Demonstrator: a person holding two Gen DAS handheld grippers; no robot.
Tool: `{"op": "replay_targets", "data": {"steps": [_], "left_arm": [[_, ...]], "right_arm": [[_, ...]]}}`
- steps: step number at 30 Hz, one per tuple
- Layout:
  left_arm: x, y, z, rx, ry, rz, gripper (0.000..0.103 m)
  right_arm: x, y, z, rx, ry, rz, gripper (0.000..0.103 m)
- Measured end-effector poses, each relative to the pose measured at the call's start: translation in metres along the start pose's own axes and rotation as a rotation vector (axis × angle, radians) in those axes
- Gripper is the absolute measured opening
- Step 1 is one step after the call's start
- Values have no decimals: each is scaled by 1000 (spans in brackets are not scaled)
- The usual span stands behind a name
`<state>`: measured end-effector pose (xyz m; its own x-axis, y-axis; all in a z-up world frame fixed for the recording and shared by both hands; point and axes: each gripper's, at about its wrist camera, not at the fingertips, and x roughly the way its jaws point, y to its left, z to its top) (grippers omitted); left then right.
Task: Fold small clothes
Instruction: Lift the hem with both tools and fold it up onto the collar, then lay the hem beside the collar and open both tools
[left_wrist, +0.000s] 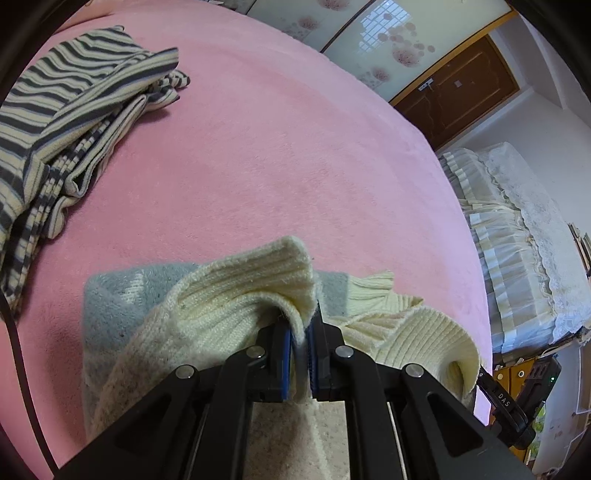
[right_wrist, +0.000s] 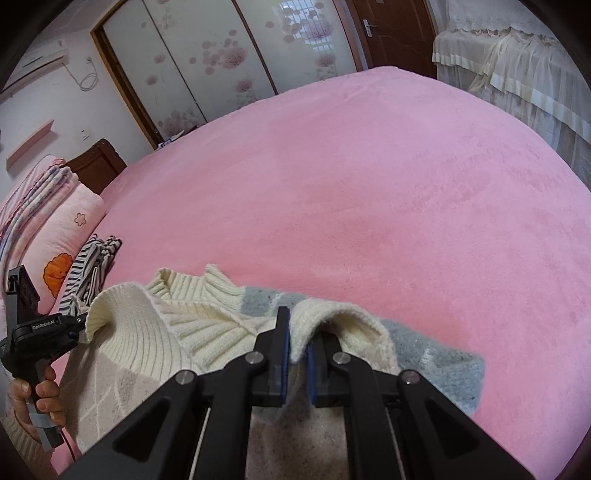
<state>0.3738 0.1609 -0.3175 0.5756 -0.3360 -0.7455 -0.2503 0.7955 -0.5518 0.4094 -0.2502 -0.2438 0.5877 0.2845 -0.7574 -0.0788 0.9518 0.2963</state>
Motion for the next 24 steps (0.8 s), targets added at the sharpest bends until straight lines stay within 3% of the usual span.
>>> {"op": "replay_targets", "data": {"steps": [3,6,8,10,11,13,14,17,20,21,22,24], "left_arm": [[4,2,-2,2,25,18,9],[6,-6,1,-5,71,-5,27],[1,-11,4,-13,97,-17,74],[-14,-15,6,-14,52,3,84],[-24,-19,8,-5,18,-5,86],[-37,-25,11,5,-1,-34,86],[-45,-27,13,3,-17,-34,86],[-65,-35,13,44,-94,11,86],[-73,-50,5,162,-161,72,86],[-72,-55,0,205,-169,85,86],[-68,-60,-5,247,-169,103,86],[-54,-71,-16,326,-158,149,86]], "right_arm": [[7,0,0,-5,26,-7,7],[1,1,3,18,38,35,13],[-6,-1,6,51,45,78,18],[-18,0,9,71,32,100,29],[-24,1,11,69,19,93,32],[-45,4,14,64,-40,76,52],[-53,4,17,68,-64,71,55],[-77,13,23,35,-135,37,57],[-74,35,22,-75,-116,-53,56],[-66,48,19,-123,-89,-60,50],[-57,58,16,-154,-60,-54,36],[-41,75,10,-197,-10,-34,19]]}}
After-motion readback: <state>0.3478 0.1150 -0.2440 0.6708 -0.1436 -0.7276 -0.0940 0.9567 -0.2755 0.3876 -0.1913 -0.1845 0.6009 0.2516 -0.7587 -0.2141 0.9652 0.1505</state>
